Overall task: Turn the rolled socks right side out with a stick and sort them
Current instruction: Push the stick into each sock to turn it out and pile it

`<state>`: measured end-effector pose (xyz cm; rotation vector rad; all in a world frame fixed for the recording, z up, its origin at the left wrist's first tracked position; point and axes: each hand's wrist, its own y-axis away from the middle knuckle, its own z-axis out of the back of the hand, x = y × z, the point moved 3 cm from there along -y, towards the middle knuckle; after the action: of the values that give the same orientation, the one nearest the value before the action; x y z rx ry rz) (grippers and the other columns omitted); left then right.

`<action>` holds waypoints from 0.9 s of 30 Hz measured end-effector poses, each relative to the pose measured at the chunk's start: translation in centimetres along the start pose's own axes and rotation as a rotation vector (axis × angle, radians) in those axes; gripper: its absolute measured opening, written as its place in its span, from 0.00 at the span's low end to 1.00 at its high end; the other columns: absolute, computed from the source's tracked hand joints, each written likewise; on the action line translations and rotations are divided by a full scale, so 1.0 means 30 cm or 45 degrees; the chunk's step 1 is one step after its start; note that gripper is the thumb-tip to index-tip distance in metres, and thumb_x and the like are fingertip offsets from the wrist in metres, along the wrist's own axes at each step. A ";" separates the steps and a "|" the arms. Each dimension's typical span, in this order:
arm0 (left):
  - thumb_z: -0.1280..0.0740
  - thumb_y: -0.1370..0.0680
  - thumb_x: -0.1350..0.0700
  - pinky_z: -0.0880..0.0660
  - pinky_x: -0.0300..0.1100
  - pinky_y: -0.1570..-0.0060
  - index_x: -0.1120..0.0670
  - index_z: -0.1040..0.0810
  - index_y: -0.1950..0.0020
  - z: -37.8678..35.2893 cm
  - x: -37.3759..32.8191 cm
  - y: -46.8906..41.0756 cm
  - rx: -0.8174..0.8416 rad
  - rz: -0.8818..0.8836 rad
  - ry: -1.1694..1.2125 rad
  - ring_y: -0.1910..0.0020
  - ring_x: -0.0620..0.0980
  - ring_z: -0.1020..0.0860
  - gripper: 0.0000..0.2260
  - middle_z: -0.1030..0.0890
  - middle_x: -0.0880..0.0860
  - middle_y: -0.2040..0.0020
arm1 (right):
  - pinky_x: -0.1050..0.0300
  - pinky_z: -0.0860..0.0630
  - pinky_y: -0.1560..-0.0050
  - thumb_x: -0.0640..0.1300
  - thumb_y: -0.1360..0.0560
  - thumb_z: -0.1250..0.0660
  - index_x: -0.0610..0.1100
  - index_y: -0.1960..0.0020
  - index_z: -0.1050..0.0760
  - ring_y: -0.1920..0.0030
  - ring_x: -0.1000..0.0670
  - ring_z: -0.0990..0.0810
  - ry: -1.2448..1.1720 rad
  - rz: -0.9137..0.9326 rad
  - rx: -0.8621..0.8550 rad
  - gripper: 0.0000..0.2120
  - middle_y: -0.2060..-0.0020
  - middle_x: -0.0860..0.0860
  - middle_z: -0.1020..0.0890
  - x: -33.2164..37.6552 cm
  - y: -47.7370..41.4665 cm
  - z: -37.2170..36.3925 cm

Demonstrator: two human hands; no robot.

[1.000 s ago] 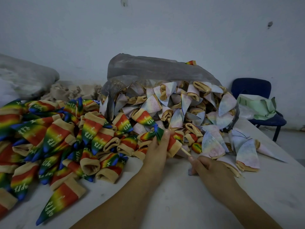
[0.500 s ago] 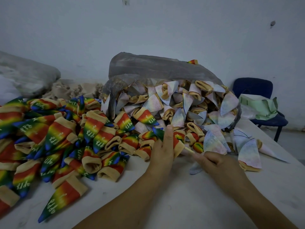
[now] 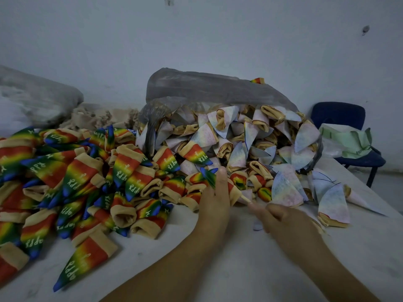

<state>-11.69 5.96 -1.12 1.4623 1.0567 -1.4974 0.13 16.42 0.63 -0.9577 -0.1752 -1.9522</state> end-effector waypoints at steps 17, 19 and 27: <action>0.47 0.28 0.28 0.33 0.39 0.64 0.49 0.30 0.69 -0.012 0.003 -0.011 0.074 -0.049 0.120 0.73 0.37 0.29 0.26 0.28 0.42 0.75 | 0.73 0.34 0.71 0.69 0.32 0.41 0.51 0.77 0.29 0.74 0.60 0.27 -0.154 -0.076 0.083 0.25 0.72 0.51 0.20 -0.016 -0.012 -0.051; 0.48 0.34 0.24 0.27 0.43 0.46 0.47 0.21 0.51 -0.011 0.022 -0.014 0.062 -0.017 0.136 0.52 0.40 0.22 0.33 0.19 0.43 0.56 | 0.76 0.34 0.70 0.66 0.30 0.40 0.48 0.78 0.30 0.74 0.62 0.26 -0.164 -0.125 0.104 0.27 0.74 0.55 0.20 -0.022 -0.019 -0.045; 0.38 0.24 0.37 0.26 0.48 0.39 0.47 0.19 0.41 -0.014 0.039 -0.037 0.235 0.172 0.569 0.41 0.52 0.19 0.19 0.15 0.52 0.45 | 0.66 0.38 0.72 0.66 0.27 0.43 0.47 0.77 0.32 0.78 0.62 0.30 -0.080 -0.173 0.077 0.28 0.83 0.58 0.29 -0.061 -0.033 -0.017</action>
<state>-12.64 6.76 -2.23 2.0207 1.0671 -1.2255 -0.43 17.98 -0.73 -0.9897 -0.3417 -2.0295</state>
